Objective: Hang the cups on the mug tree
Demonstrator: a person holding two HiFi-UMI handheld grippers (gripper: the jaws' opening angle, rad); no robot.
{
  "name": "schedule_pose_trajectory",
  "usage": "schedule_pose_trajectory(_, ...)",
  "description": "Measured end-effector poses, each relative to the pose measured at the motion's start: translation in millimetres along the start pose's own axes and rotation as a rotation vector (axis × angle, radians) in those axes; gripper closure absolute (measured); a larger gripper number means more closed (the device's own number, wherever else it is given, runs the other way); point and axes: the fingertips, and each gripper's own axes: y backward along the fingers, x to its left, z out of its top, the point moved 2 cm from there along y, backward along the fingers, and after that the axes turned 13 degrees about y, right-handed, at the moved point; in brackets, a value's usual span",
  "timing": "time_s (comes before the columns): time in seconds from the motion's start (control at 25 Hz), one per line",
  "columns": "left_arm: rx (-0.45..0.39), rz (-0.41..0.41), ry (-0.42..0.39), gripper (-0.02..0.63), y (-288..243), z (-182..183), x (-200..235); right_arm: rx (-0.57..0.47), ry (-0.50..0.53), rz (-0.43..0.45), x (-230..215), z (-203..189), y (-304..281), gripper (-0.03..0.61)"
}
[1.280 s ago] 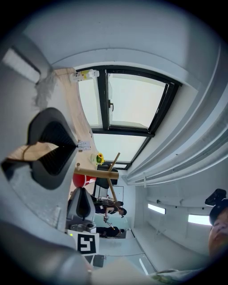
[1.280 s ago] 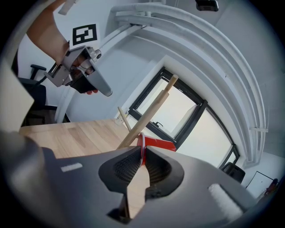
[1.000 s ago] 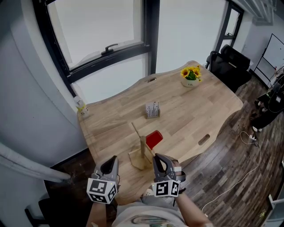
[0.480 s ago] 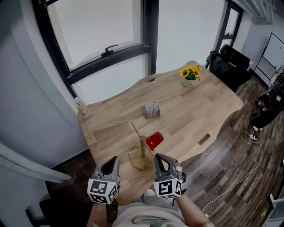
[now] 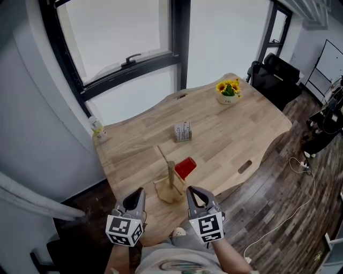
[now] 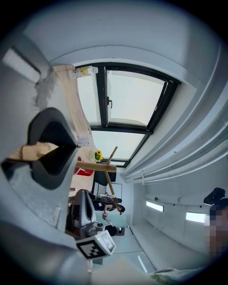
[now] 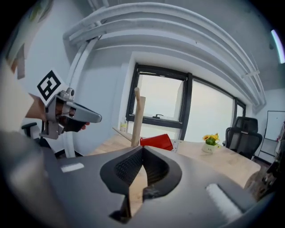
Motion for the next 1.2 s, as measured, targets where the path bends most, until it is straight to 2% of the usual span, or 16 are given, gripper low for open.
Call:
schedule_pose_trajectory(0.24,-0.007,-0.029,-0.004,0.611,0.4,1.9,-12.0,-0.011,-0.119,0.039,3.1,10.4,10.9,0.577)
schedule_pose_trajectory(0.56,-0.005,-0.068,-0.009,0.611,2.6,2.7,-27.4,-0.030,-0.185,0.069,8.4,18.3,23.1,0.577)
schedule_pose_trajectory(1.2,0.016,-0.115,-0.013,0.611,5.3,-5.6,-42.0,-0.022,-0.198,0.084,19.1,18.4,31.5,0.578)
